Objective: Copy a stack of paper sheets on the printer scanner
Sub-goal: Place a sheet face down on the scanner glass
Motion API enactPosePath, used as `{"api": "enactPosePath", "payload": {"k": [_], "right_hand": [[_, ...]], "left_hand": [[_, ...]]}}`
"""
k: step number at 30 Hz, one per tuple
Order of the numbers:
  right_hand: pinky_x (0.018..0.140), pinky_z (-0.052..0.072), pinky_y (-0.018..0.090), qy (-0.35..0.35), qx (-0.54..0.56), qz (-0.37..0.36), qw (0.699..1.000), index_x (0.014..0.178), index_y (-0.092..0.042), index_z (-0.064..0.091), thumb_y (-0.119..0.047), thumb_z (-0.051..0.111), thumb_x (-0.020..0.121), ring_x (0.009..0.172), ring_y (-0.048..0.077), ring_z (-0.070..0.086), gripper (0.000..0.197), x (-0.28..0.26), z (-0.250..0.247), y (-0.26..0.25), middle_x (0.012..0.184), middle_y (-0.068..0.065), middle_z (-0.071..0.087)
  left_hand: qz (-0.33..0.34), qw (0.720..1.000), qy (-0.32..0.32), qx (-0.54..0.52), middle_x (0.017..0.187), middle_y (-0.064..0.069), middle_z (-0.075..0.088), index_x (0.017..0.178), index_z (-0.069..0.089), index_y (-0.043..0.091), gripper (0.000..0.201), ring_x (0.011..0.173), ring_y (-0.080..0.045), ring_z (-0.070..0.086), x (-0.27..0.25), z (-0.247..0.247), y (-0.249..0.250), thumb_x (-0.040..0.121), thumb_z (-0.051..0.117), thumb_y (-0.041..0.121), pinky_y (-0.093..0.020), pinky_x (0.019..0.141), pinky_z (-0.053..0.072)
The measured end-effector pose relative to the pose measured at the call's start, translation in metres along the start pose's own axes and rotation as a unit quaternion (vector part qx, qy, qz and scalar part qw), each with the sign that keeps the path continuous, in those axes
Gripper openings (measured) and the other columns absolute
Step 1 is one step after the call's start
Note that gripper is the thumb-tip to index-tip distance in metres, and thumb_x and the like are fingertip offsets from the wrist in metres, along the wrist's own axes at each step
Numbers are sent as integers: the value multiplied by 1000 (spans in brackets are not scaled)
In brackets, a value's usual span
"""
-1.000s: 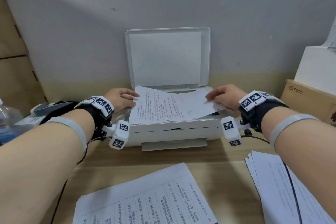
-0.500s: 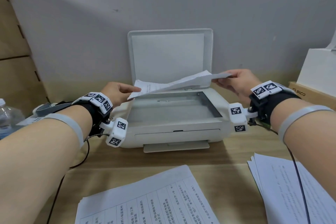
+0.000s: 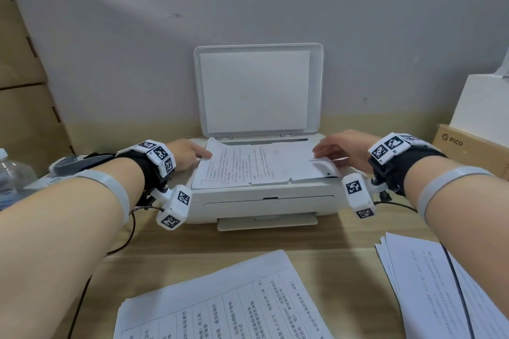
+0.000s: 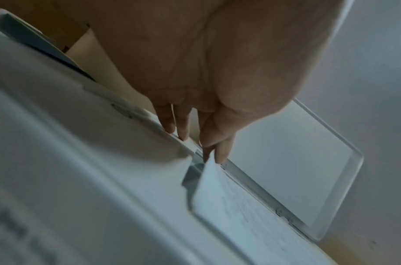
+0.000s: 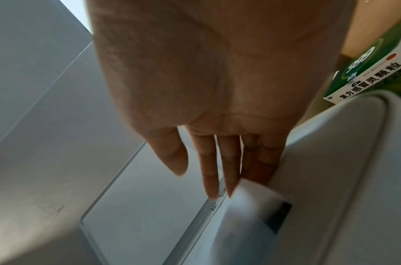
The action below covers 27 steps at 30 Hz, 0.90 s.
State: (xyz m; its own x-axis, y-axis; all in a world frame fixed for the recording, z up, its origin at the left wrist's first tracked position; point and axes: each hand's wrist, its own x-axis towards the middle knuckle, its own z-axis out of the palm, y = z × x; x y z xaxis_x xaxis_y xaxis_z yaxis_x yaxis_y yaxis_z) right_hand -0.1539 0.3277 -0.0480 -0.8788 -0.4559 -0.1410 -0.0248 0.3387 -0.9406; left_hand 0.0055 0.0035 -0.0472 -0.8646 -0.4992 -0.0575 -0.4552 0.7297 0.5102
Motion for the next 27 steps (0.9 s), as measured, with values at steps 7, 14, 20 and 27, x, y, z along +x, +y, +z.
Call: {"api": "enactPosePath", "payload": {"k": [7,14,20,27], "right_hand": [[93,55,36,45,-113,-73,990,106,-9,72,21,35,82,102,19,67,53,-2,2,-2,106,4,72],[56,47,4,114,-71,-175,975,100,-7,72,-8,72,87,79,12,66,13,-9,-11,-14,89,7,71],[63,48,23,140,-10,-146,979,90,-15,64,-31,67,92,74,12,57,16,5,-18,-31,87,4,63],[68,50,27,41,-102,-30,993,102,-11,68,-12,68,90,75,14,60,12,2,-9,-18,90,7,66]], "left_hand": [[65,997,47,-13,125,3,64,122,67,31,46,101,-15,62,-6,0,-5,91,57,-1,-19,69,49],[148,980,84,-106,84,6,74,91,78,14,10,69,3,64,-10,-4,-10,82,77,18,-5,57,44],[89,924,95,-359,94,0,67,93,64,16,13,79,-13,64,-3,-21,4,86,73,23,-20,67,54],[18,913,126,-387,83,-14,68,97,67,4,14,60,-20,65,11,-25,1,88,70,14,-32,69,59]]}}
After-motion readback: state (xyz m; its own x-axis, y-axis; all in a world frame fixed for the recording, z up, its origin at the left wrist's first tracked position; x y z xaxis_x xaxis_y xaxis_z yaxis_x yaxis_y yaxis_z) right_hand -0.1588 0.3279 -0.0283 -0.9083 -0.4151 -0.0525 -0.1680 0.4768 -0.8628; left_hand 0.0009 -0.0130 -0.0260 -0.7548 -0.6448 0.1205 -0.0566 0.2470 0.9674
